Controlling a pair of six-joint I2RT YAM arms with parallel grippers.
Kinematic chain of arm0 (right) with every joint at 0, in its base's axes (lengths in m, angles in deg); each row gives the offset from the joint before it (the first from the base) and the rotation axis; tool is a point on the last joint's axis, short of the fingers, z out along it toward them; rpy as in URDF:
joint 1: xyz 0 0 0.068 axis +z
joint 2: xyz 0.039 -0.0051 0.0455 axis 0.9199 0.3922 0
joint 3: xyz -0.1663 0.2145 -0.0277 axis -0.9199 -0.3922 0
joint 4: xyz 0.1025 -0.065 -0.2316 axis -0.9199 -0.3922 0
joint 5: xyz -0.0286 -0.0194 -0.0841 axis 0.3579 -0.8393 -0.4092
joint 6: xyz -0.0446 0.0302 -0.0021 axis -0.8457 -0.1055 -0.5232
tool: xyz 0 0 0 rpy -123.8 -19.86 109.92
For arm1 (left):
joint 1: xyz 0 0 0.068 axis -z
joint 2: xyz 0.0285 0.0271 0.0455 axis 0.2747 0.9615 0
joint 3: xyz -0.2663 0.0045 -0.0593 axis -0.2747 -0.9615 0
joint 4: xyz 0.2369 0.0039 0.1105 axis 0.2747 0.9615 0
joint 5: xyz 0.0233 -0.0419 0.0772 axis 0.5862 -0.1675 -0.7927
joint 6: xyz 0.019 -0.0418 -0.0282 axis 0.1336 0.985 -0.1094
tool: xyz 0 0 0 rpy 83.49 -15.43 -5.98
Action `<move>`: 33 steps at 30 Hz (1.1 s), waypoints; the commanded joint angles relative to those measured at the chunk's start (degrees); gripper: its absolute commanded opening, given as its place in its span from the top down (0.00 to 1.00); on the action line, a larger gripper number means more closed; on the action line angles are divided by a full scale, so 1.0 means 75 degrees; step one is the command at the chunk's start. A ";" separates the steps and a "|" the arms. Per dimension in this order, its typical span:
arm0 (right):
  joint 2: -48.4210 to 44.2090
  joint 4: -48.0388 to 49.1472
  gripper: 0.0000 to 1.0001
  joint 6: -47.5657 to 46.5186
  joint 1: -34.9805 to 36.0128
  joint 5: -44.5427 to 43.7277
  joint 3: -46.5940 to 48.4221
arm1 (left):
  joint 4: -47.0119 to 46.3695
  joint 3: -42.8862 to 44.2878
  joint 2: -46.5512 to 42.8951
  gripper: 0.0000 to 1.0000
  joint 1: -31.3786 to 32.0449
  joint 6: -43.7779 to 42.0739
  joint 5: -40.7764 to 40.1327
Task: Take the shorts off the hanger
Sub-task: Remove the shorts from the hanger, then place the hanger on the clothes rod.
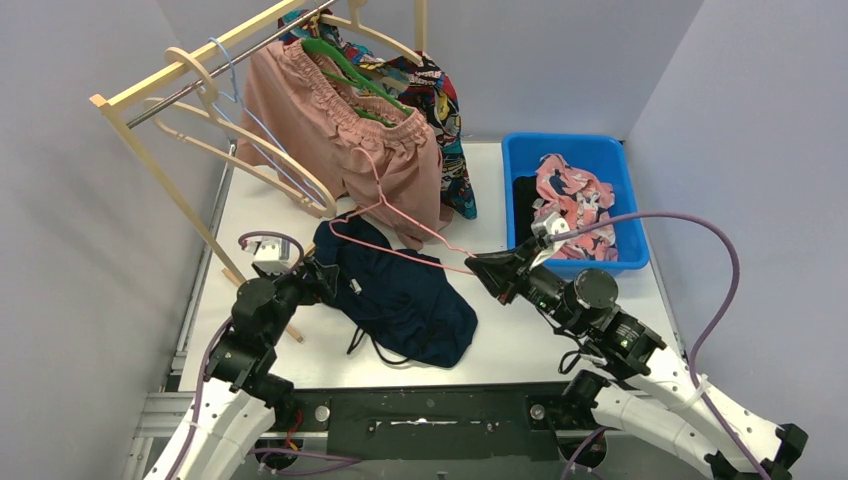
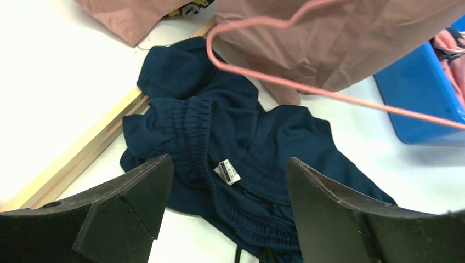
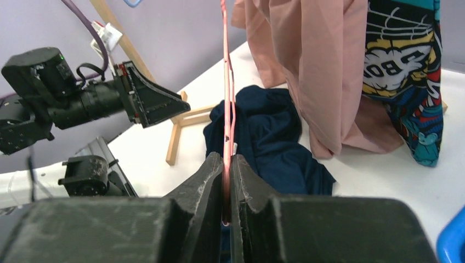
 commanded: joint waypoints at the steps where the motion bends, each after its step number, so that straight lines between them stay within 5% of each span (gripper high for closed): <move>1: 0.0669 0.1090 1.00 0.0161 0.0079 -0.0038 0.0309 | -0.0101 0.0502 0.0186 0.26 -0.0040 0.0160 -0.0547; 6: 0.1132 0.3023 1.00 -0.0050 0.0099 0.0090 -0.0009 | -0.0061 0.0523 0.0072 0.26 -0.0051 0.0147 -0.0660; 12: 0.2103 0.3410 1.00 -0.1332 0.0477 -0.0394 0.0638 | 0.0123 0.0624 -0.0323 0.25 -0.0083 0.0033 -0.0917; 23: 0.2024 0.4344 1.00 -0.1956 0.0601 -0.0348 0.0494 | 0.0001 0.0660 -0.0664 0.22 -0.0162 -0.0096 -0.0611; 33: 0.2328 0.6555 1.00 -0.2365 0.0581 -0.0501 0.0437 | 0.0084 0.0623 -0.1347 0.20 -0.0157 -0.0136 -0.0241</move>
